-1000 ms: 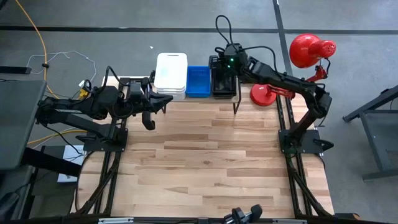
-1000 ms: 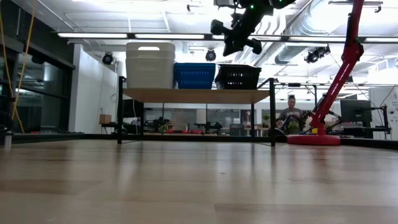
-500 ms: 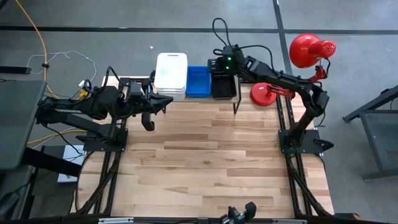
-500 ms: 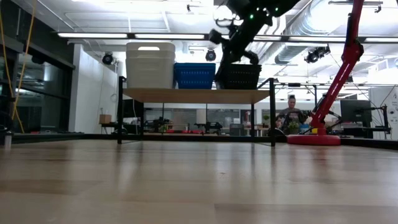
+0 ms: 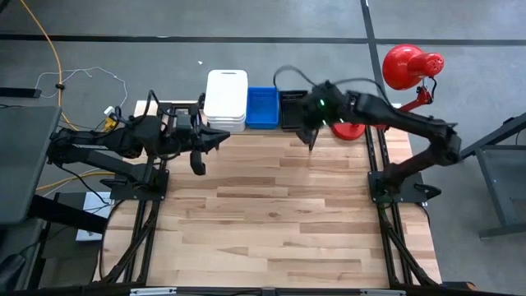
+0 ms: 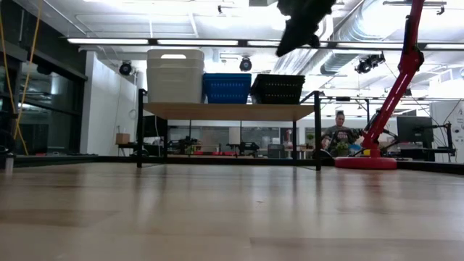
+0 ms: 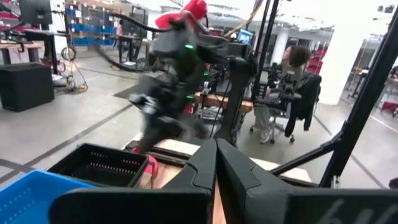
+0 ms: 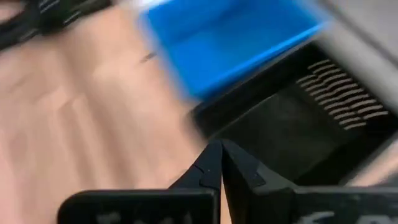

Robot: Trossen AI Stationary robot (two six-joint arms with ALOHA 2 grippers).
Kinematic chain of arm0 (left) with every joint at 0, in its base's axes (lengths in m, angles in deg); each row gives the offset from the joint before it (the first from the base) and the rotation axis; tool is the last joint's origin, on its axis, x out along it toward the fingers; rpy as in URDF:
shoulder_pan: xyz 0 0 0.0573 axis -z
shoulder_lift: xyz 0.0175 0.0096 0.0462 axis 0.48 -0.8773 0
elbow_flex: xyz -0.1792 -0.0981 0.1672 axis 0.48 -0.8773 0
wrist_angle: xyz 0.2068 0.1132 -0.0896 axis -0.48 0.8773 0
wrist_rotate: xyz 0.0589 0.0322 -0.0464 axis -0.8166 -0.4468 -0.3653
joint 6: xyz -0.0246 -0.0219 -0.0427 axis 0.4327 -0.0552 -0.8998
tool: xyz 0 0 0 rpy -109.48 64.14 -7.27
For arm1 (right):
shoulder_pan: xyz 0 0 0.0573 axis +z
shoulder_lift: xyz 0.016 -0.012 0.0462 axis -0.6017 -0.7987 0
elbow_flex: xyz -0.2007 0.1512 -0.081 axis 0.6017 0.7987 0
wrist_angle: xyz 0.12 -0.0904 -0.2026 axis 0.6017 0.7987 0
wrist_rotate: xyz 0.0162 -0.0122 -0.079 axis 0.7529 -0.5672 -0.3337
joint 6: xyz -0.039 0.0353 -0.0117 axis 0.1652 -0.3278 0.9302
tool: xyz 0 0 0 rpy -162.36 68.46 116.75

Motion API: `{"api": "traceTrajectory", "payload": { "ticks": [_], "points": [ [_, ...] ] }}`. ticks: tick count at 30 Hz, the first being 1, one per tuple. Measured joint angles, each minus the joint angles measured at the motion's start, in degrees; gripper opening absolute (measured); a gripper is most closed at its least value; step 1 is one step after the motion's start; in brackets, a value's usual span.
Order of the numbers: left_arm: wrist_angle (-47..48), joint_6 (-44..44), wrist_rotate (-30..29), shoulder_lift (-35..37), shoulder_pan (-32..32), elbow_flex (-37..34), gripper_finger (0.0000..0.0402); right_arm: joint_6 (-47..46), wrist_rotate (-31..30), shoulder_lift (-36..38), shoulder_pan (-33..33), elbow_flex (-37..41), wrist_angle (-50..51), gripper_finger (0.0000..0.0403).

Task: Stack baskets on shelf by color
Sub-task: Stack the black bin on top of the black bin on the shelf

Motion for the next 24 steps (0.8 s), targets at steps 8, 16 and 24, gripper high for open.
{"api": "traceTrajectory", "payload": {
  "ticks": [8,16,24],
  "points": [
    [0.9,-0.2,-0.2,0.0,0.0,0.0,0.0,-12.8,-12.9,14.5,5.3,19.9,-8.8,0.0],
    [0.4,-1.0,-0.3,0.0,0.0,0.0,0.0,-27.3,-25.2,16.6,3.1,26.7,-14.7,0.0],
    [0.4,-1.1,-0.3,0.0,0.0,0.0,0.0,-28.0,-18.9,11.4,2.4,26.8,-18.8,0.0]
  ]
}}
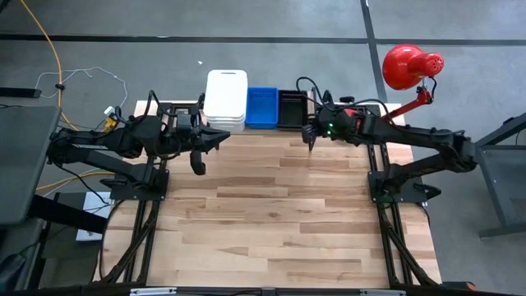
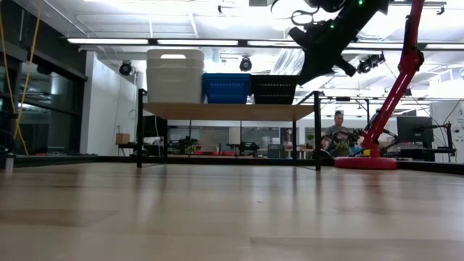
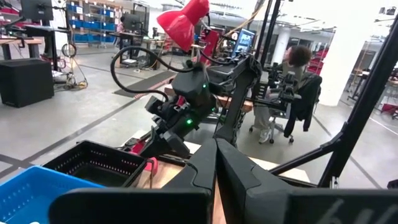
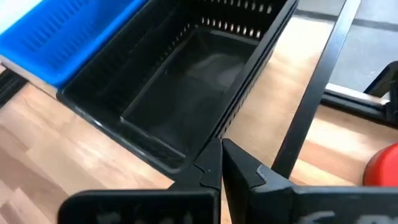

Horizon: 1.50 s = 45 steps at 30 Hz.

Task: Stack baskets on shelf by color
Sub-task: Stack the black bin on top of the black bin on the shelf, then return to Home Position

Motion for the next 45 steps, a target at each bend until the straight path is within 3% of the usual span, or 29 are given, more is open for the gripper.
{"api": "traceTrajectory", "payload": {
  "ticks": [7,14,17,23,29,33,39,45],
  "points": [
    [2.8,0.0,1.8,3.2,0.0,0.0,0.0,-0.5,0.2,0.9,0.1,0.0,0.8,0.0],
    [8.5,2.9,10.5,12.8,0.0,-1.4,0.0,2.0,2.4,7.6,0.3,0.0,4.1,0.0],
    [6.1,1.6,10.7,18.3,0.0,-7.7,0.0,3.1,6.4,9.7,0.7,0.0,3.9,0.0],
    [-10.8,-4.0,10.8,31.1,0.0,-27.7,0.0,2.4,13.4,12.5,2.4,0.0,0.4,0.0],
    [-14.5,-10.9,11.0,41.8,0.0,-41.5,0.0,-2.3,16.0,13.4,3.8,0.0,-9.2,0.0],
    [-15.2,-11.5,10.8,47.4,0.0,-48.1,0.0,-1.9,15.4,13.4,4.7,0.0,-14.8,0.0],
    [-21.4,-14.1,10.3,53.1,0.0,-57.3,0.0,-4.2,15.9,13.4,4.8,0.0,-15.3,0.0],
    [-18.8,-13.4,10.0,51.8,0.0,-57.2,0.0,-2.2,18.4,13.4,5.2,0.0,-15.0,0.0]
  ]
}}
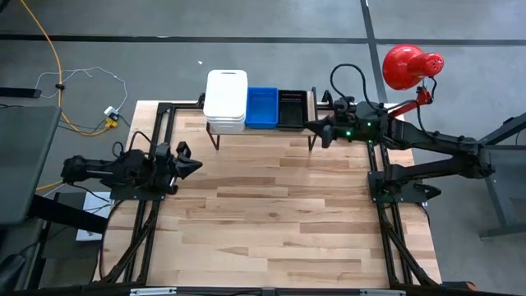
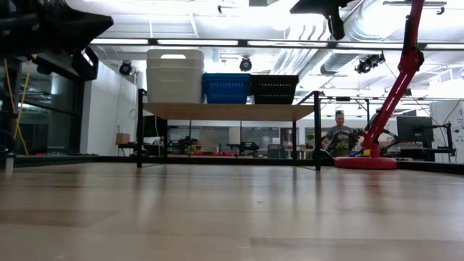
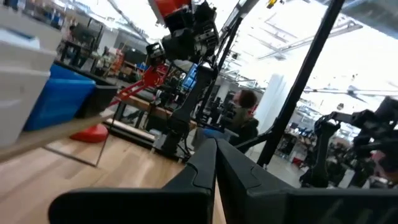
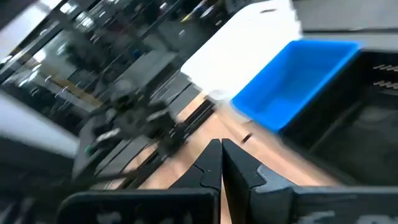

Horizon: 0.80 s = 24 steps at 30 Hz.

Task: Stack baskets on shelf by color
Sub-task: Return to Home Position

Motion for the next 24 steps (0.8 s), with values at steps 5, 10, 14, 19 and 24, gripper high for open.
{"api": "traceTrajectory", "payload": {
  "ticks": [5,10,14,19,24],
  "points": [
    [1.3,4.0,0.7,0.2,0.0,0.0,0.0,3.3,10.6,0.9,0.0,0.0,2.3,0.0],
    [4.1,4.5,0.7,0.2,0.0,0.0,0.0,8.5,12.0,4.8,2.1,0.0,10.2,0.0],
    [4.5,4.9,0.6,0.2,0.0,0.0,0.0,12.0,8.4,11.9,5.8,3.5,11.5,0.0],
    [4.5,4.9,0.5,0.2,0.0,0.0,0.0,8.5,2.8,25.9,11.1,17.9,2.6,0.0],
    [4.5,4.9,0.5,0.2,0.0,0.0,0.0,5.3,-4.3,35.9,17.6,32.9,-12.6,0.0]
  ]
}}
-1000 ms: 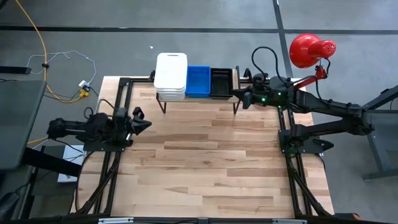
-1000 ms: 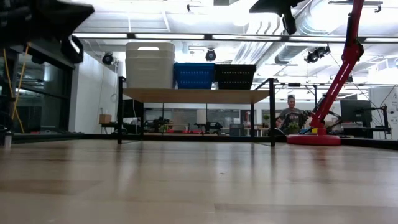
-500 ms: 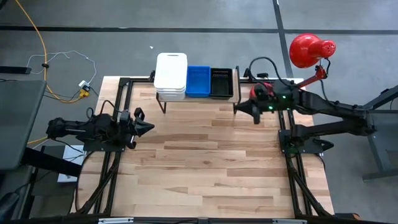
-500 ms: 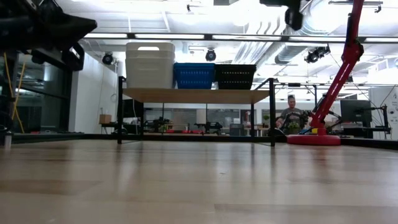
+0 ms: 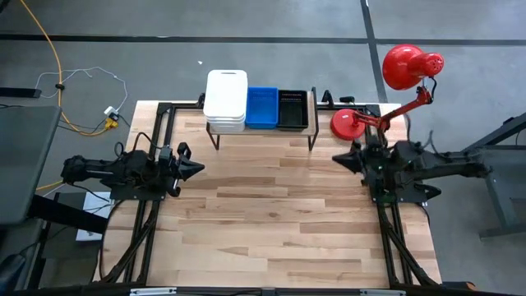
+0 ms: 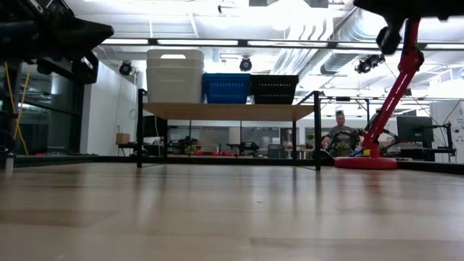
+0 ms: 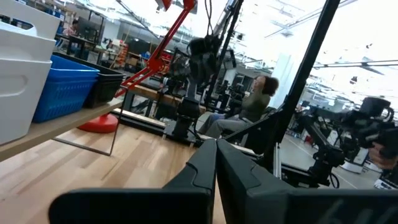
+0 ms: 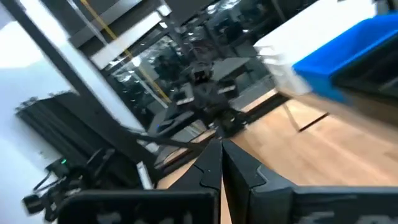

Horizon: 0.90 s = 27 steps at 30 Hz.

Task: Stack baskets on shelf by color
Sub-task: Return to Home Position

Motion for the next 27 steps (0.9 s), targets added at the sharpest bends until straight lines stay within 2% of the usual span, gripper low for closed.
{"api": "traceTrajectory", "payload": {
  "ticks": [7,15,19,23,27],
  "points": [
    [0.0,0.0,0.0,0.0,0.0,0.0,0.0,1.9,-2.7,3.6,7.5,10.8,-9.2,0.0],
    [0.0,0.0,0.0,0.0,0.0,0.0,0.0,4.1,-4.7,15.7,7.7,21.7,-16.6,0.0],
    [0.0,0.0,0.0,0.0,0.0,0.0,0.0,9.6,-6.1,20.5,7.7,21.8,-9.3,0.0],
    [-0.1,0.0,0.0,0.0,0.0,0.0,0.0,15.9,-6.5,19.7,7.7,21.7,-1.5,0.0],
    [-0.2,0.0,-0.1,-0.1,0.0,0.0,0.0,18.6,-5.6,17.6,7.7,21.7,-1.4,0.0]
  ]
}}
